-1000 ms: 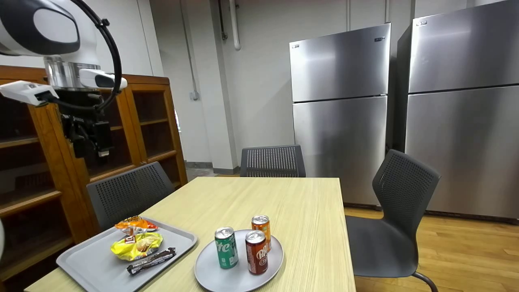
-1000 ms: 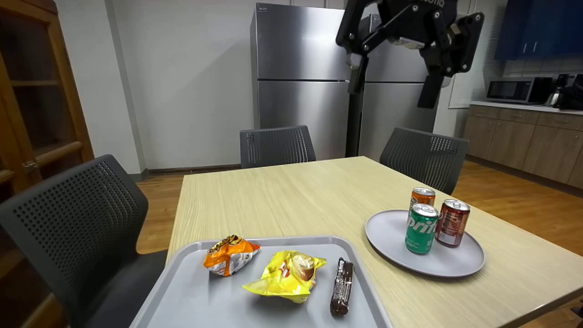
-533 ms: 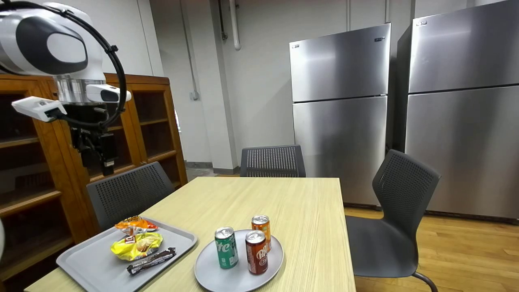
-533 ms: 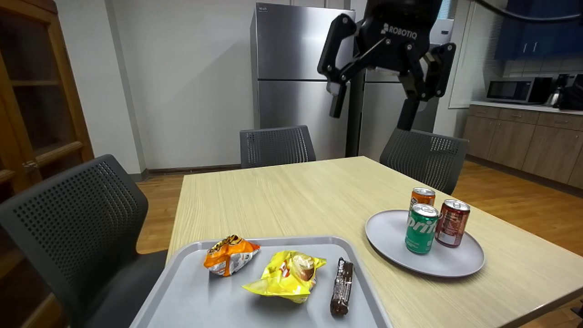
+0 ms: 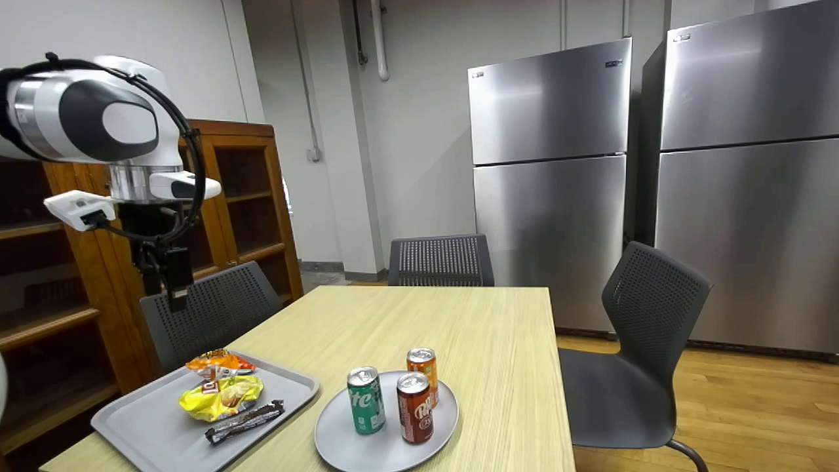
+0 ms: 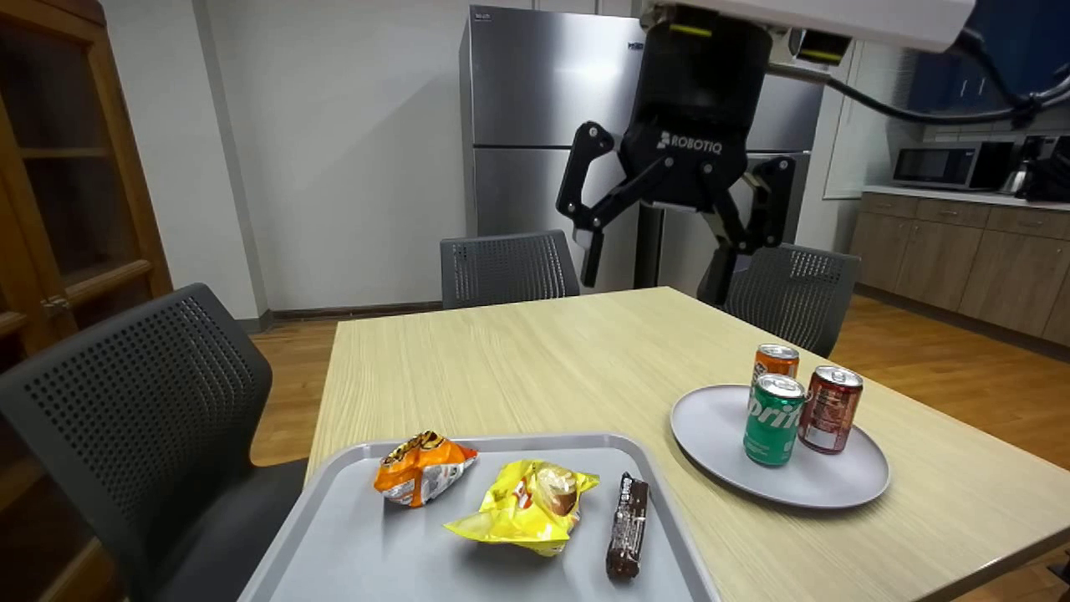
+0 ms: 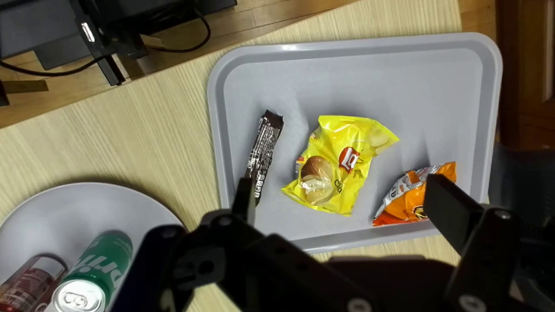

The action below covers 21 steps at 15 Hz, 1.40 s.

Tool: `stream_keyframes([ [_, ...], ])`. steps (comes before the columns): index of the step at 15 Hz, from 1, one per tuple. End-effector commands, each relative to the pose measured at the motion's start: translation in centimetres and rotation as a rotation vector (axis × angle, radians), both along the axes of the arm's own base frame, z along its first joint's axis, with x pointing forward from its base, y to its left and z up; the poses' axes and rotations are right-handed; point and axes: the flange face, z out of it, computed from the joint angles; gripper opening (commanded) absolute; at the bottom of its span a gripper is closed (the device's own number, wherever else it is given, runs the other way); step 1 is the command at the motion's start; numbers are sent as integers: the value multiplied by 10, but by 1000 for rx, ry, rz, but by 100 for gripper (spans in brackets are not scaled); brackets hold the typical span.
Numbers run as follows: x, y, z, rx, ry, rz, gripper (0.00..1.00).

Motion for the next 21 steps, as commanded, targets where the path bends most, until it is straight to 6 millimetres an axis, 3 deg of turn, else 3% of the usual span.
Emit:
stream_keyframes([
  [1,5,16,-19,-2,31,-45,100],
  [10,16,40,-73,-33,69,-161,100],
  [21,62,63,-135,-61,87,-303,100],
])
